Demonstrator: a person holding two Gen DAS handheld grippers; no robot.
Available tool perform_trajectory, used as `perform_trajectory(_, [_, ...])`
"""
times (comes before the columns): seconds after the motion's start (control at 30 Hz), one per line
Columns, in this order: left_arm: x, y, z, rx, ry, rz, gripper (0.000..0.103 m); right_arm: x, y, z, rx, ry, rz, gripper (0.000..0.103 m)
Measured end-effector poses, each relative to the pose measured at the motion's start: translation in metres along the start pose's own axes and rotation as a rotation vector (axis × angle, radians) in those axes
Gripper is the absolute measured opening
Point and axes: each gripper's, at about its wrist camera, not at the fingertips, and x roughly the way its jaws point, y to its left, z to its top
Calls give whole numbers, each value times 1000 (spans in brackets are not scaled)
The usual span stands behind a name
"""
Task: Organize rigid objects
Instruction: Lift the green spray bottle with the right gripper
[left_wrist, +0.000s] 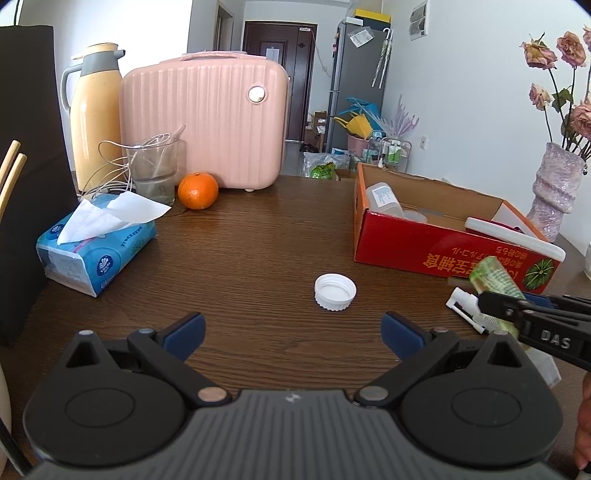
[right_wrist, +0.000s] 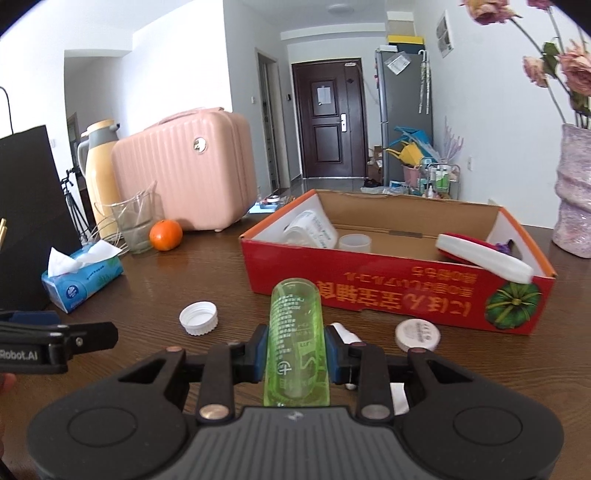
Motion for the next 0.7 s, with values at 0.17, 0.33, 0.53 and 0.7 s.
perform_trajectory(0.17, [1,-3,-3,8,0,-15,103,-20,-12,-5,16,-28,-14,30])
perform_trajectory(0.33, [2,-9,-5,19,-3,-26,103,-38,-25,-9,43,-53,-36,30])
perform_trajectory(0.53, [-1,-20,-6,55,-25,-48,103,-48,-42,-14,85,-56,-65,30])
perform_trajectory(0.7, [-5,-39,-7,116,-45,-100,103,-57,-57,-18,115,-66,-80,30])
